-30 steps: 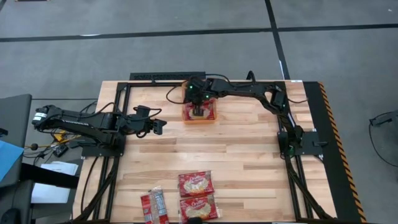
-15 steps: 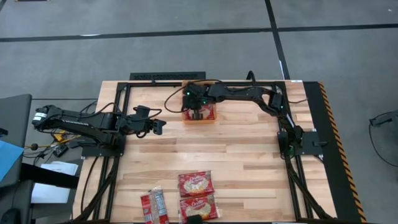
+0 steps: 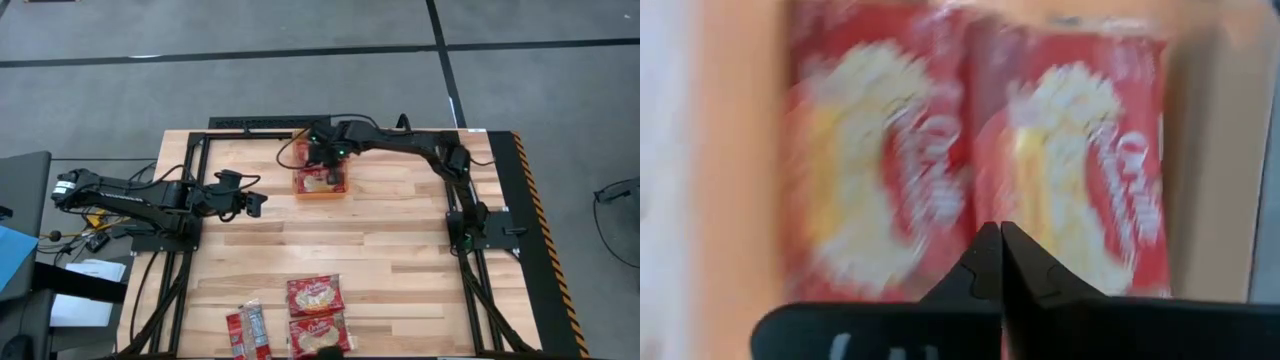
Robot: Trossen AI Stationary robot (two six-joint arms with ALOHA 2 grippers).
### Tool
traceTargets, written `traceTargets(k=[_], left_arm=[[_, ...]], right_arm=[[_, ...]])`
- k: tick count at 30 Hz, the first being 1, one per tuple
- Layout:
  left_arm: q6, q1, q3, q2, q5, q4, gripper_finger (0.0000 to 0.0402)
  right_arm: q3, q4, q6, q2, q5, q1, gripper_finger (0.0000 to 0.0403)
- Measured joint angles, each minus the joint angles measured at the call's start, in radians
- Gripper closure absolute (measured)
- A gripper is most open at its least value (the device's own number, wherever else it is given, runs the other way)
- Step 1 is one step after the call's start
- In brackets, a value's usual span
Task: Sort popcorn bags into baskets
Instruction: Put the red popcorn bag into the orange bin
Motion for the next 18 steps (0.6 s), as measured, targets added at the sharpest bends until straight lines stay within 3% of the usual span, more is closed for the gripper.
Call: traceTargets(k=[3, 8, 12, 18], left_arm=[[0.108, 0.020, 0.000, 0.032, 0.032, 0.102, 0.0263], [0.307, 0.096, 0.000, 0.149, 0.142, 0.360, 0.0383], [0.440, 0.199, 0.013, 0.266, 0.244, 0.498, 0.0398], [0.633, 0.337, 0.154, 0.473, 0.357, 0.429, 0.0401]], right_arm=[[-0.001, -0.107, -0.001, -0.070, 0.000, 0.005, 0.0396], [0.000, -0.222, 0.072, -0.234, 0.041, 0.000, 0.0397], [0.000, -0.262, 0.128, -0.360, 0.086, 0.000, 0.0395], [0.001, -0.316, 0.241, -0.515, 0.133, 0.000, 0.0394]])
